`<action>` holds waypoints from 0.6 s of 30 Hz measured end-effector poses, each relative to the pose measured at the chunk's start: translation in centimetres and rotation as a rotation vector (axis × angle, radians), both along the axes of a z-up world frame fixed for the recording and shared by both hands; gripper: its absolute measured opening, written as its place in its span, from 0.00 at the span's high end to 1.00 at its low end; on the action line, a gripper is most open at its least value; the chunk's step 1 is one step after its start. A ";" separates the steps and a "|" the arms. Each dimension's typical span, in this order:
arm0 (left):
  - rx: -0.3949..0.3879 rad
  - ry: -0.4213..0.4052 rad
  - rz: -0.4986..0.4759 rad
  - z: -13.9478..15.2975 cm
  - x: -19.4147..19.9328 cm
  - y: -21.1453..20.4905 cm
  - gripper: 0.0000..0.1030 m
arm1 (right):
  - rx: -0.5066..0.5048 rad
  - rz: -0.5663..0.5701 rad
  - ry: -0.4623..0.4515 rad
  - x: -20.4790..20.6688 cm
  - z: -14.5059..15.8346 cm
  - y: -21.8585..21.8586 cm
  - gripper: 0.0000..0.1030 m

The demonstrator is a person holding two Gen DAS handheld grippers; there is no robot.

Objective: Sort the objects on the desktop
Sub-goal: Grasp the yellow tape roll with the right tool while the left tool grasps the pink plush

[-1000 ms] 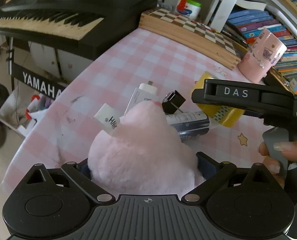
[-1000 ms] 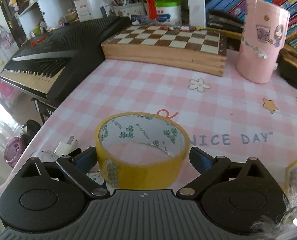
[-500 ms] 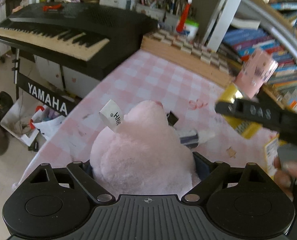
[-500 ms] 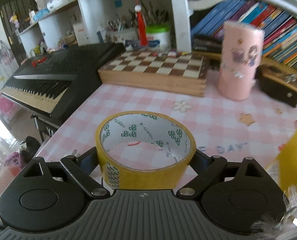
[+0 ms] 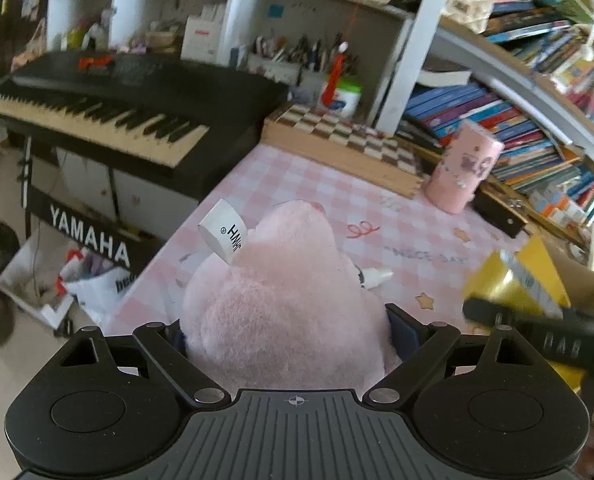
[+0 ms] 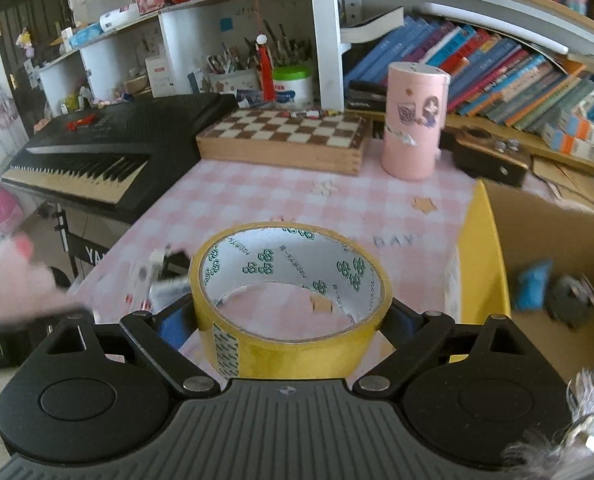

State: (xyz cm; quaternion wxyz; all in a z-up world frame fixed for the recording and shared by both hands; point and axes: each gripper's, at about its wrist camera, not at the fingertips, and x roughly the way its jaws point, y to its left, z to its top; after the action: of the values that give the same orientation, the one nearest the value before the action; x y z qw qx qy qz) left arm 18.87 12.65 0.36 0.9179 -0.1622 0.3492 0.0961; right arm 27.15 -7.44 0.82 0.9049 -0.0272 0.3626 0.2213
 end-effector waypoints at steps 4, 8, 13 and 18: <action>0.028 -0.025 -0.041 1.1 -1.9 -0.2 0.11 | -0.004 -0.019 0.003 -3.2 0.3 -0.8 0.10; 0.032 -0.043 -0.070 1.4 -3.7 -0.3 0.11 | -0.001 -0.035 0.001 -6.0 0.6 -0.9 0.10; 0.022 -0.043 -0.107 1.0 -6.7 -0.7 0.11 | -0.011 -0.053 -0.003 -9.3 0.6 -0.7 0.10; 0.044 -0.048 -0.138 0.9 -10.2 -0.7 0.11 | -0.034 -0.063 -0.018 -13.0 0.6 -0.3 0.10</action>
State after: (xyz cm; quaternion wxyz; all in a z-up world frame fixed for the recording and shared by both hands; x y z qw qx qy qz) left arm 8.62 11.94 1.28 0.9338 -0.1199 0.3352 0.0365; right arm 14.16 -7.78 1.39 0.9140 -0.0330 0.3590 0.1864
